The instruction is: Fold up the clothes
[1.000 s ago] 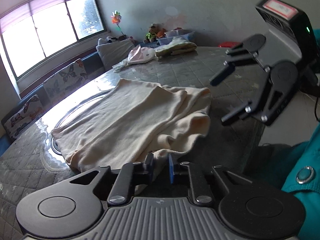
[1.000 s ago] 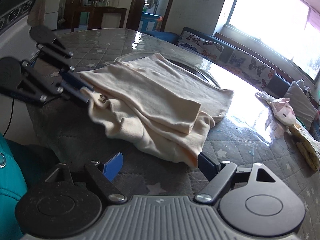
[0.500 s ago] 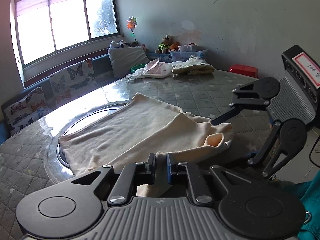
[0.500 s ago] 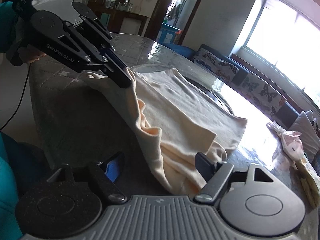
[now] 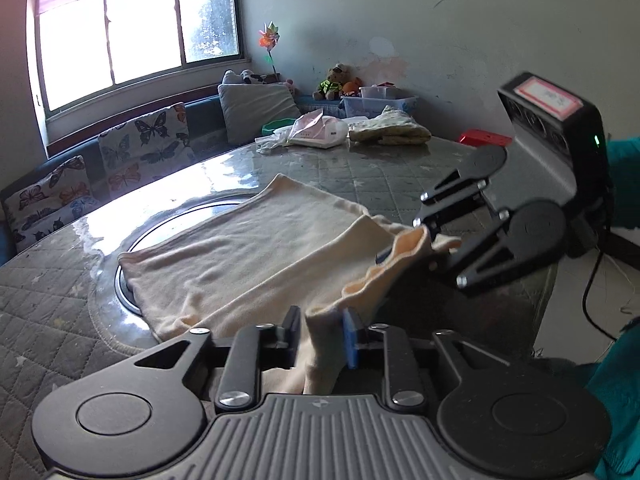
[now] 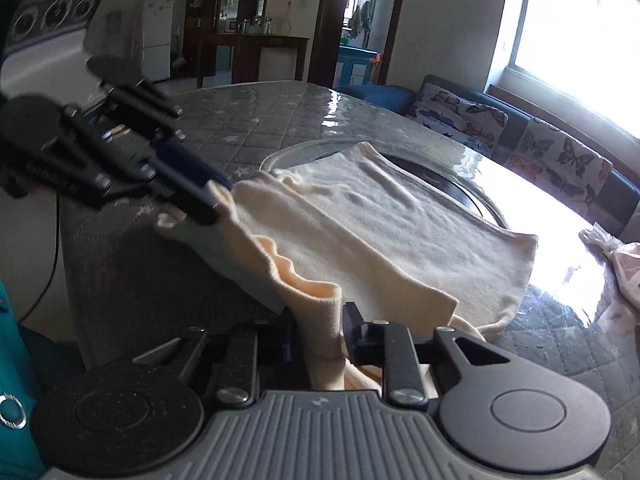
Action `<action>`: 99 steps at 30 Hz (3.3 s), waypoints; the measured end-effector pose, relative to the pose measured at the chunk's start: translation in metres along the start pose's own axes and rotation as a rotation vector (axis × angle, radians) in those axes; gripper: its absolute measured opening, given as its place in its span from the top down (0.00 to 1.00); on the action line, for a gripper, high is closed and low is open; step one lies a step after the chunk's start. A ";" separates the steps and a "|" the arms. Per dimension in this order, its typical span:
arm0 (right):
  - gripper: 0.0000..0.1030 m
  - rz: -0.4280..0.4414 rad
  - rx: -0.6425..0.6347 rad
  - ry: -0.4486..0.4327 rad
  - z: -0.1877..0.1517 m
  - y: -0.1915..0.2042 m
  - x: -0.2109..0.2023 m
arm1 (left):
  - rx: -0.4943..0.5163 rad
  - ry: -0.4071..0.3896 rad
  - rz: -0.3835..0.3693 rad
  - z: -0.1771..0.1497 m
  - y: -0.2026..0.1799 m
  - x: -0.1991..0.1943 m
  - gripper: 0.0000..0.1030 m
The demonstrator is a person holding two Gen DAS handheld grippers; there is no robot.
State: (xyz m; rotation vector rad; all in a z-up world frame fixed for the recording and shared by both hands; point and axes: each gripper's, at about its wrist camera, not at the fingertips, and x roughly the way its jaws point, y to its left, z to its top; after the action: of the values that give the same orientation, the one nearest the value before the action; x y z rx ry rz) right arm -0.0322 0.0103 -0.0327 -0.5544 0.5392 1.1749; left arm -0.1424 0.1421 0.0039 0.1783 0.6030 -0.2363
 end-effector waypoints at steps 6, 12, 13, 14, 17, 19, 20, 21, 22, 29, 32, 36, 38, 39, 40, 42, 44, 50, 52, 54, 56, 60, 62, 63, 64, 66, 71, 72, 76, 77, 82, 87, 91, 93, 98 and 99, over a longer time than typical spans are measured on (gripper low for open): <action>0.80 0.025 0.047 0.001 0.008 -0.009 0.000 | 0.085 0.021 0.058 -0.014 -0.015 0.004 0.53; 0.80 0.024 0.076 0.008 0.012 -0.013 0.002 | 0.163 0.064 0.098 -0.023 -0.019 0.021 0.54; 0.80 0.023 0.076 0.009 0.012 -0.013 0.003 | 0.167 0.070 0.105 -0.024 -0.018 0.022 0.61; 0.80 0.021 0.074 0.009 0.012 -0.013 0.003 | 0.164 0.073 0.108 -0.025 -0.015 0.022 0.73; 0.80 0.016 0.057 0.010 0.008 -0.009 0.004 | 0.150 0.080 0.114 -0.027 -0.009 0.023 0.87; 0.80 0.015 0.045 0.011 0.003 -0.005 0.004 | 0.128 0.071 0.107 -0.026 -0.005 0.019 0.90; 0.80 0.014 0.039 0.011 0.001 -0.004 0.004 | 0.120 0.069 0.103 -0.025 -0.003 0.017 0.92; 0.81 0.014 0.033 0.012 -0.001 -0.002 0.004 | 0.118 0.067 0.101 -0.025 -0.003 0.016 0.93; 0.82 0.014 0.029 0.010 -0.002 0.000 0.003 | 0.120 0.065 0.100 -0.024 -0.004 0.015 0.93; 0.90 0.024 0.015 -0.031 -0.003 0.006 -0.018 | 0.103 0.023 0.075 -0.015 -0.008 -0.008 0.94; 0.90 0.035 -0.012 -0.045 -0.001 0.013 -0.034 | 0.104 0.008 0.065 -0.012 -0.013 -0.024 0.94; 0.90 0.066 -0.040 -0.042 -0.001 0.025 -0.057 | 0.118 -0.005 0.039 -0.013 -0.026 -0.053 0.94; 0.90 0.085 -0.062 -0.037 0.000 0.034 -0.073 | 0.124 -0.010 0.022 -0.015 -0.035 -0.069 0.94; 0.90 0.095 -0.076 -0.035 0.000 0.040 -0.083 | 0.117 -0.010 0.008 -0.016 -0.038 -0.076 0.94; 0.90 0.103 -0.088 -0.032 0.001 0.044 -0.091 | 0.112 -0.009 -0.003 -0.017 -0.042 -0.081 0.94; 0.91 0.115 -0.104 -0.021 0.004 0.051 -0.102 | 0.109 -0.005 -0.016 -0.018 -0.049 -0.089 0.94; 0.92 0.120 -0.118 -0.007 0.007 0.054 -0.107 | 0.111 -0.012 -0.019 -0.018 -0.052 -0.093 0.94; 0.92 0.120 -0.115 0.002 0.023 0.044 -0.103 | 0.083 -0.040 0.003 -0.004 -0.033 -0.081 0.94; 0.92 0.114 -0.119 0.000 0.032 0.034 -0.099 | 0.074 -0.051 0.008 0.005 -0.021 -0.075 0.94; 0.92 0.115 -0.126 0.003 0.043 0.024 -0.093 | 0.060 -0.056 0.019 0.013 -0.008 -0.066 0.94; 0.92 0.118 -0.137 0.013 0.055 0.012 -0.087 | 0.043 -0.060 0.028 0.020 0.008 -0.055 0.94; 0.92 0.135 -0.157 0.043 0.082 -0.019 -0.059 | 0.000 -0.050 0.042 0.033 0.039 -0.029 0.94; 0.92 0.140 -0.170 0.057 0.094 -0.035 -0.038 | -0.021 -0.036 0.051 0.037 0.055 -0.012 0.94; 0.92 0.143 -0.176 0.064 0.099 -0.043 -0.027 | -0.038 -0.024 0.057 0.038 0.064 -0.003 0.94; 0.92 0.147 -0.182 0.072 0.105 -0.051 -0.016 | -0.056 -0.010 0.063 0.038 0.072 0.008 0.94; 0.92 0.147 -0.163 0.085 0.107 -0.063 0.009 | -0.094 0.025 0.077 0.035 0.088 0.030 0.94; 0.82 0.117 -0.071 0.111 0.093 -0.080 0.059 | -0.167 0.107 0.102 0.019 0.114 0.066 0.89; 0.78 0.107 -0.051 0.114 0.087 -0.081 0.065 | -0.178 0.107 0.108 0.017 0.117 0.067 0.89; 0.74 0.066 0.059 0.126 0.066 -0.090 0.062 | -0.209 0.100 0.147 0.013 0.128 0.065 0.83; 0.73 0.054 0.076 0.127 0.060 -0.093 0.057 | -0.215 0.104 0.165 0.012 0.132 0.064 0.83; 0.70 -0.021 0.196 0.120 0.035 -0.107 0.032 | -0.262 0.112 0.273 0.008 0.148 0.056 0.82; 0.70 -0.086 0.294 0.087 0.021 -0.119 0.021 | -0.301 0.041 0.272 0.019 0.140 0.035 0.82; 0.70 -0.078 0.323 0.061 0.022 -0.124 0.029 | -0.287 0.004 0.152 0.028 0.110 0.031 0.82; 0.71 -0.090 0.322 0.067 0.020 -0.124 0.036 | -0.282 0.015 0.104 0.027 0.099 0.036 0.82; 0.69 -0.176 0.273 0.078 0.021 -0.120 0.044 | -0.295 0.093 0.133 0.012 0.099 0.055 0.82; 0.69 -0.190 0.262 0.075 0.023 -0.118 0.043 | -0.306 0.103 0.142 0.009 0.101 0.057 0.82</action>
State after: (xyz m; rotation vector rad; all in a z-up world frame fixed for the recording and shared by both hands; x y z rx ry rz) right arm 0.0946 0.0217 -0.0289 -0.4157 0.6785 0.8898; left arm -0.0645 0.2274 -0.0120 -0.0626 0.7174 0.0037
